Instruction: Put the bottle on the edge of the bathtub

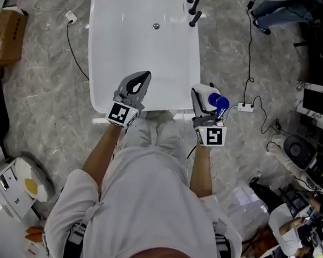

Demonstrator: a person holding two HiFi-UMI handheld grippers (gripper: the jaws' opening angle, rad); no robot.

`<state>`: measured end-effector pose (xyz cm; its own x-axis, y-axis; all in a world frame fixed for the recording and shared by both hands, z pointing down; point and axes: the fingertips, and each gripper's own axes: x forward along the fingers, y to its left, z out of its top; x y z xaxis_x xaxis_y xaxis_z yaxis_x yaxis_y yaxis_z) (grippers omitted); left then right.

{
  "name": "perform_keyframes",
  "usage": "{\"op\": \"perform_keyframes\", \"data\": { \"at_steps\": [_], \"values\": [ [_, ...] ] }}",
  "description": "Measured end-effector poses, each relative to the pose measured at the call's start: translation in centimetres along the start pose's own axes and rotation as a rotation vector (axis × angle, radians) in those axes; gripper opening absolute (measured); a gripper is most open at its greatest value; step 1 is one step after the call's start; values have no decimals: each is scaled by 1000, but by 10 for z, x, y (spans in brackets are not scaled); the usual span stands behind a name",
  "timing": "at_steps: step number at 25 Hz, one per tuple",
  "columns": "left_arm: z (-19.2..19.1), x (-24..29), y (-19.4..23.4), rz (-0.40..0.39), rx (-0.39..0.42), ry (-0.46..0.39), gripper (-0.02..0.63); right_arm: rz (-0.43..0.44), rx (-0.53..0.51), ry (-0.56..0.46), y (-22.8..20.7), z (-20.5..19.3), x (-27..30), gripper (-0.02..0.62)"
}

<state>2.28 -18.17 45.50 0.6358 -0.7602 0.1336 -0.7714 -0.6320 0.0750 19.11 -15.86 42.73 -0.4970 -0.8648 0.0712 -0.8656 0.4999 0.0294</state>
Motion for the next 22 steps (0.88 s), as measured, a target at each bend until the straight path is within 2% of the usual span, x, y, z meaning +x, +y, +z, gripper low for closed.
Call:
{"op": "perform_keyframes", "data": {
  "at_steps": [6, 15, 22],
  "values": [
    [-47, 65, 25, -39, 10, -53, 0, -63, -15, -17, -41, -67, 46, 249],
    [-169, 139, 42, -113, 20, -14, -1, -157, -14, -27, -100, -208, 102, 249],
    [-241, 162, 56, -142, 37, 15, 0, -205, -4, 30, -116, -311, 128, 249]
  ]
}}
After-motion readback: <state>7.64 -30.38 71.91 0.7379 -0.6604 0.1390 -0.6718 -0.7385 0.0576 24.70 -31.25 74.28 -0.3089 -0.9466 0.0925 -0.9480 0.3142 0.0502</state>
